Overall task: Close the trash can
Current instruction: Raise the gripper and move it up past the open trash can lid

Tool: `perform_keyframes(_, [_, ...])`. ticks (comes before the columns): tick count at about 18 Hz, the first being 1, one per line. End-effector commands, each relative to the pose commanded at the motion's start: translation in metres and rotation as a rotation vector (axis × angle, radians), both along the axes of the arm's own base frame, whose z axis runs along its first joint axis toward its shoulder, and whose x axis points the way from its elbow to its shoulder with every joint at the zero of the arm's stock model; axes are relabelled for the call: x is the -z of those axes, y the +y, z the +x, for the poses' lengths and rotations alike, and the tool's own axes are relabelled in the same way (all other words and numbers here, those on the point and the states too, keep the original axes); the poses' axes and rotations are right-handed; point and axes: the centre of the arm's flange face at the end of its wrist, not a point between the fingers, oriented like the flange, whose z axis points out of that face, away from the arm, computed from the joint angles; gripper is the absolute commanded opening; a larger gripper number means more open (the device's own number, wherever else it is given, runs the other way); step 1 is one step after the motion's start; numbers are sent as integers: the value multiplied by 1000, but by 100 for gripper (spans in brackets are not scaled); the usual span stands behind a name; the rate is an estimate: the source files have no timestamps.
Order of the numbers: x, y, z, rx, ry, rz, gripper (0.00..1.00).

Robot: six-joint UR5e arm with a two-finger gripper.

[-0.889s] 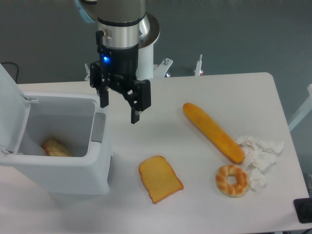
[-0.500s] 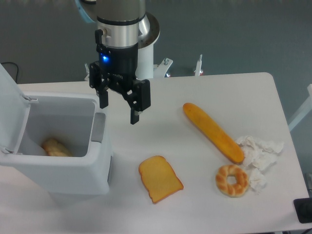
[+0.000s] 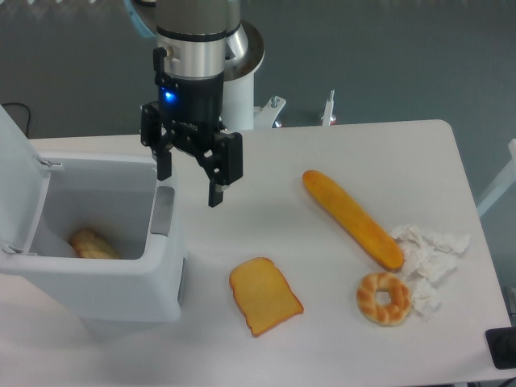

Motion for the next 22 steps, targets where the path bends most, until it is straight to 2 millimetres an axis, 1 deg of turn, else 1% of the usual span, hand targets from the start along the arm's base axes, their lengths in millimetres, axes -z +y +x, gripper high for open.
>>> perform_keyframes(4, [-2, 0, 0, -1, 3, 5, 100])
perform_keyframes(8, [-16, -4, 7, -95, -53, 46, 100])
perform_keyframes(10, [-16, -3, 6, -102, -56, 48, 100])
perform_keyframes(13, [-19, -2, 10, -105, -59, 55, 100])
perform_keyframes(15, [-30, -1, 13, -133, -80, 82, 100])
perform_keyframes(17, [-43, 5, 26, -143, -128, 127, 100])
perform_keyframes(19, [-54, 8, 31, -155, -178, 165, 100])
perform_keyframes(22, [-64, 12, 40, -126, -216, 203, 100])
